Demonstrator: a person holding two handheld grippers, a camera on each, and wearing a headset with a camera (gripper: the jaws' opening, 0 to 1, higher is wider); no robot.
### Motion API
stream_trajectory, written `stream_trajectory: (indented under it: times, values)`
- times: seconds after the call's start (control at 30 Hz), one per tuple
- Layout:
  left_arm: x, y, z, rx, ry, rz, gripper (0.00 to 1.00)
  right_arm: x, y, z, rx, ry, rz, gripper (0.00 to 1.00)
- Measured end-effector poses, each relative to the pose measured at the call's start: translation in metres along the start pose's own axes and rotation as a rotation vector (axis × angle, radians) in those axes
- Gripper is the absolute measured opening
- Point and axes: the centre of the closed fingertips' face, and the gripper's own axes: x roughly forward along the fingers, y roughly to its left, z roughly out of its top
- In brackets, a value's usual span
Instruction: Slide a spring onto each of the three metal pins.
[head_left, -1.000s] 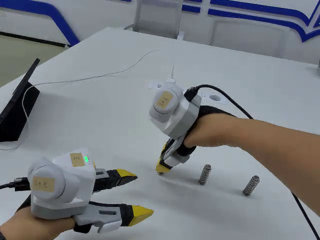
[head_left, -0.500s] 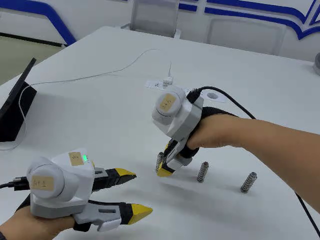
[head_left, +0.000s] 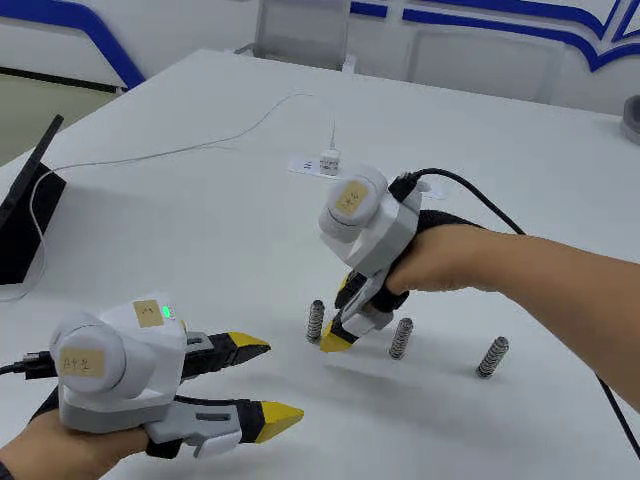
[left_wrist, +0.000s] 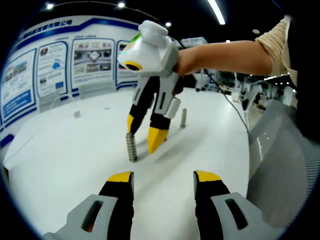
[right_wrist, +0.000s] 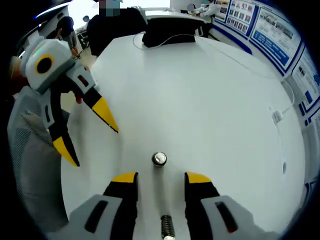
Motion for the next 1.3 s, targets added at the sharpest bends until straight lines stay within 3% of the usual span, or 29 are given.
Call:
stream_trajectory:
  times: [0.63,1.3]
  values:
    - [0.001,0.003,0.002,-0.007,-0.005,0.006,0.49,-0.019,-0.011,-0.021,0.051,-0.049,-0.041,0.49]
    - [0.001,0.006,0.005,-0.016,-0.009,0.011,0.49,-0.044,-0.018,-0.056,0.131,-0.095,-0.102,0.53]
